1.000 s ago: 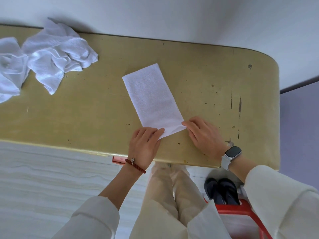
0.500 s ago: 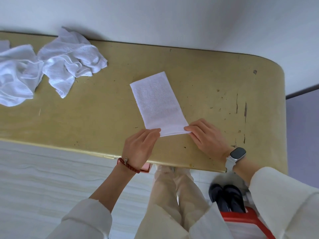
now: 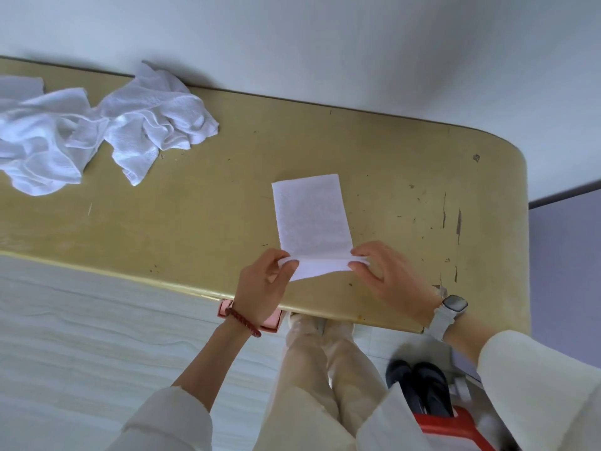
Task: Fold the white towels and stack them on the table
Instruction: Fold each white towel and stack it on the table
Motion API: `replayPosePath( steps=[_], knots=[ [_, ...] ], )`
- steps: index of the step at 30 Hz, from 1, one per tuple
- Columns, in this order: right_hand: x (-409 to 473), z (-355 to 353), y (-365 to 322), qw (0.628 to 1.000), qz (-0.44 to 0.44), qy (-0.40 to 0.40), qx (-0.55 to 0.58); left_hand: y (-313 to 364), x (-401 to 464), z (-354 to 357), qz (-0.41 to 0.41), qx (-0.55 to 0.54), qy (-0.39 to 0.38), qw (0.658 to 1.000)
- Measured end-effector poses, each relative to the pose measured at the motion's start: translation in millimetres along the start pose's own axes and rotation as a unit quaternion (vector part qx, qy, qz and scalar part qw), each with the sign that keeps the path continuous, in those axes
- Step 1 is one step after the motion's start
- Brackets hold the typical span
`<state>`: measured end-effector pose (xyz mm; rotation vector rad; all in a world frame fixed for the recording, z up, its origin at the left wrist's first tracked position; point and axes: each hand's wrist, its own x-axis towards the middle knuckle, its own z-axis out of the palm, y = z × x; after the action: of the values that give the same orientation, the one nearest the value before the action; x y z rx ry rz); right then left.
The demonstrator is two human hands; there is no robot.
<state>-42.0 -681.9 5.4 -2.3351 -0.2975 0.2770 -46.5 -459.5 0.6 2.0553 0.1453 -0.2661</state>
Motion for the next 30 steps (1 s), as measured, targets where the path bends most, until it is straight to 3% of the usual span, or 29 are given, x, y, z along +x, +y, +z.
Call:
replayPosePath(
  steps=[2,5,15,23,30],
  knots=[
    [19,-2,-8,0.989,0.088,0.058,0.107,7,20,0,-0.049,-0.035,0.016,0.998],
    [55,-2,-14,0.969,0.146,0.116,0.162,16,54,2,-0.067,-0.066,0.051,0.994],
    [134,25,7,0.979,0.163,0.121,0.012,3,122,19,-0.106,0.035,0.137,0.984],
    [150,35,10,0.973,0.187,0.114,-0.073,5,137,16,-0.161,0.084,0.112,0.977],
    [156,37,6,0.963,0.217,0.103,-0.118,14,139,16,-0.188,0.221,0.103,0.951]
  ],
)
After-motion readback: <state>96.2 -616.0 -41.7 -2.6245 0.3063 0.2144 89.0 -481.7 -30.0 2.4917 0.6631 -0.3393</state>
